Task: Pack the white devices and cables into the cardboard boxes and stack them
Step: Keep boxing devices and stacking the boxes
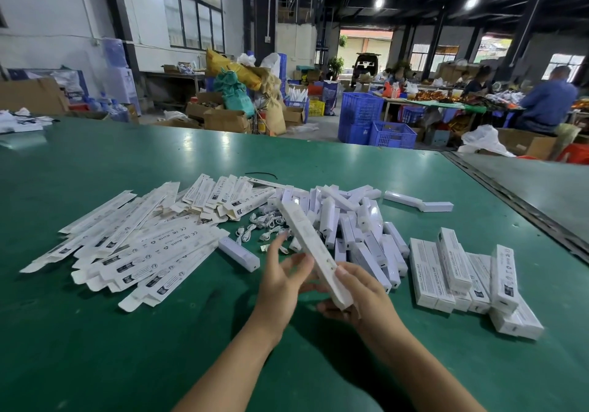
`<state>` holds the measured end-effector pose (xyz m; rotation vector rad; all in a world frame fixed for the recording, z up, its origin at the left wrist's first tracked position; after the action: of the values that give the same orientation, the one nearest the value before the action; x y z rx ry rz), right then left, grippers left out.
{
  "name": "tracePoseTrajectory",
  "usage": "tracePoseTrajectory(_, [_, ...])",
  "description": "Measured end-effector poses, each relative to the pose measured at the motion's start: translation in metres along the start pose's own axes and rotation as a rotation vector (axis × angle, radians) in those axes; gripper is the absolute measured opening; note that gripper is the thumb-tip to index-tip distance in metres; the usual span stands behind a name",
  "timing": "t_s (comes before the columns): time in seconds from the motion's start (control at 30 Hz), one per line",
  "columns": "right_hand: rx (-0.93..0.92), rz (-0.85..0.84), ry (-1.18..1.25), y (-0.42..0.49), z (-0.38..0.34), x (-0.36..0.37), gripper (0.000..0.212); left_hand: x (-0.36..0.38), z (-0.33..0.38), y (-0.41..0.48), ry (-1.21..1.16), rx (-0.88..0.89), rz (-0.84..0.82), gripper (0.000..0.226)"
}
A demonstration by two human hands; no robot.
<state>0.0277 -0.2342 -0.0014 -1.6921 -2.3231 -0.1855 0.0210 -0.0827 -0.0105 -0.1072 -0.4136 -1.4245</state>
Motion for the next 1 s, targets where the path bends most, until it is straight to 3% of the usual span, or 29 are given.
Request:
tracePoseTrajectory(0.17, [0.010,-0.013,0.073,0.000,-0.005,-0.005,0.030,0.011,-0.006,-0.012,0.246,0.072,-0.229,0.070])
tracePoseTrajectory(0.3, [0.042,-0.023,0.081,0.003,-0.003,-0.006,0.036,0.012,-0.001,-0.016,0.310,0.090,-0.284,0.070])
tracePoseTrajectory(0.47, [0.068,-0.060,-0.011,0.003,-0.002,-0.006,0.026,0.012,-0.001,-0.015,0.298,0.097,-0.256,0.077])
tracePoseTrajectory(0.57, [0.023,-0.045,-0.111,0.002,0.001,-0.004,0.026,0.012,-0.001,-0.014,0.347,0.141,-0.190,0.065])
tracePoseTrajectory(0.7, [-0.172,0.030,-0.279,0.002,0.004,0.000,0.023,0.010,0.000,-0.011,0.376,0.176,-0.118,0.067])
tracePoseTrajectory(0.83, [-0.399,0.043,-0.483,-0.004,-0.001,-0.001,0.038,0.004,0.000,-0.008,0.351,0.224,-0.083,0.072])
tracePoseTrajectory(1.0, [-0.459,-0.018,-0.529,-0.010,-0.010,-0.006,0.039,-0.002,0.000,-0.005,0.280,0.230,-0.071,0.072])
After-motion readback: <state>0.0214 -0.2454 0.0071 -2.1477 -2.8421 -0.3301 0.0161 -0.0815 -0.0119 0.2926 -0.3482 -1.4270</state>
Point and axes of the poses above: each hand's wrist, its own y-axis towards the middle knuckle, its own x-axis out of the palm, z = x × y, the point moved 1 cm from there along y, towards the middle knuckle, and after that the axes turned 2 degrees about y, right-handed, at the moved point
